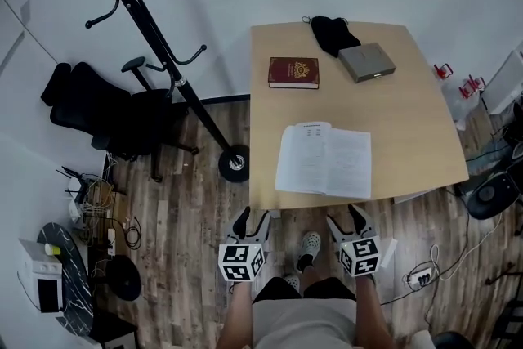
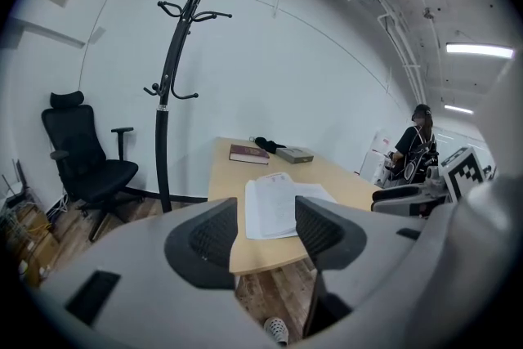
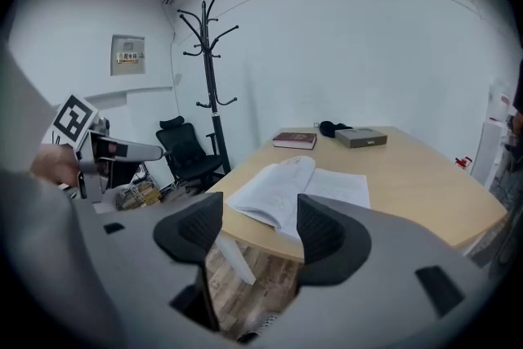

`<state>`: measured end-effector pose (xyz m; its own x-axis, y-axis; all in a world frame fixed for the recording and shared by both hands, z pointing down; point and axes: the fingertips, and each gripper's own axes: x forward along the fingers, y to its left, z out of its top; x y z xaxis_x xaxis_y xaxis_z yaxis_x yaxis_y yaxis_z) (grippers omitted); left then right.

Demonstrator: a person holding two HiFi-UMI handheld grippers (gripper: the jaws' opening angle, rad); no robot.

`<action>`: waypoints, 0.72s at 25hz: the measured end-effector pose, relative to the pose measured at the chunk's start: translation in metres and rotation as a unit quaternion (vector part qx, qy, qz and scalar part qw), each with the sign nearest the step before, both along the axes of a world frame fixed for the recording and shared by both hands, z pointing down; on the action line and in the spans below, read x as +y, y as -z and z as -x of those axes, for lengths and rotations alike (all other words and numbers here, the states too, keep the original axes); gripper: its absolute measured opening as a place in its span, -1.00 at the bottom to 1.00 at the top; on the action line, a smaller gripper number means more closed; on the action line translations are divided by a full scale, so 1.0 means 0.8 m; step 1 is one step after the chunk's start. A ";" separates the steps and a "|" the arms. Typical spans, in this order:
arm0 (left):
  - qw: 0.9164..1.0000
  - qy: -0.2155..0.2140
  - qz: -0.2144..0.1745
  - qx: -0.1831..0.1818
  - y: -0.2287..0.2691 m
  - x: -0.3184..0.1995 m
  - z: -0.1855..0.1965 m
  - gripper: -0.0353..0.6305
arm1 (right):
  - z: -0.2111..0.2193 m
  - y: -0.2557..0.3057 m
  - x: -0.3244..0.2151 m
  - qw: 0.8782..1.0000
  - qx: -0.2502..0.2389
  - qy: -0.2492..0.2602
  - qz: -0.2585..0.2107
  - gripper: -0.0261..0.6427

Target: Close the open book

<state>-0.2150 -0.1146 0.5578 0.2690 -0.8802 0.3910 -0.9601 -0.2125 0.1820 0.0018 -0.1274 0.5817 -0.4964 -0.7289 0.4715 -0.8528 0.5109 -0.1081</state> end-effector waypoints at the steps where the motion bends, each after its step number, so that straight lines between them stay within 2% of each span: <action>1: 1.000 -0.001 0.002 0.002 -0.004 -0.010 -0.002 -0.21 | 0.003 -0.003 -0.010 1.000 0.010 0.009 -0.001 -0.05; 7: 0.999 -0.025 0.027 -0.001 -0.042 -0.051 -0.024 -0.21 | 0.024 -0.041 -0.057 0.996 0.064 0.069 0.001 -0.05; 10: 0.999 -0.034 0.040 -0.001 -0.062 -0.062 -0.031 -0.21 | 0.035 -0.065 -0.077 0.984 0.137 0.112 -0.017 -0.05; 12: 0.998 -0.040 0.051 -0.002 -0.078 -0.065 -0.037 -0.21 | 0.042 -0.083 -0.084 0.963 0.220 0.152 -0.041 -0.04; 15: 0.997 -0.039 0.064 0.005 -0.099 -0.068 -0.043 -0.21 | 0.055 -0.111 -0.091 0.910 0.345 0.214 -0.085 -0.04; 16: 0.997 -0.037 0.068 0.009 -0.105 -0.069 -0.045 -0.21 | 0.061 -0.120 -0.092 0.894 0.372 0.230 -0.098 -0.04; 18: 0.996 -0.035 0.075 0.014 -0.117 -0.070 -0.050 -0.21 | 0.073 -0.133 -0.095 0.875 0.399 0.249 -0.114 -0.04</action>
<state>-0.1752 -0.1707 0.6513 0.3406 -0.7906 0.5088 -0.9378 -0.2472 0.2436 -0.0566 -0.2036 0.6884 -0.3580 -0.6364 0.6833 -0.2747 0.7712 0.5743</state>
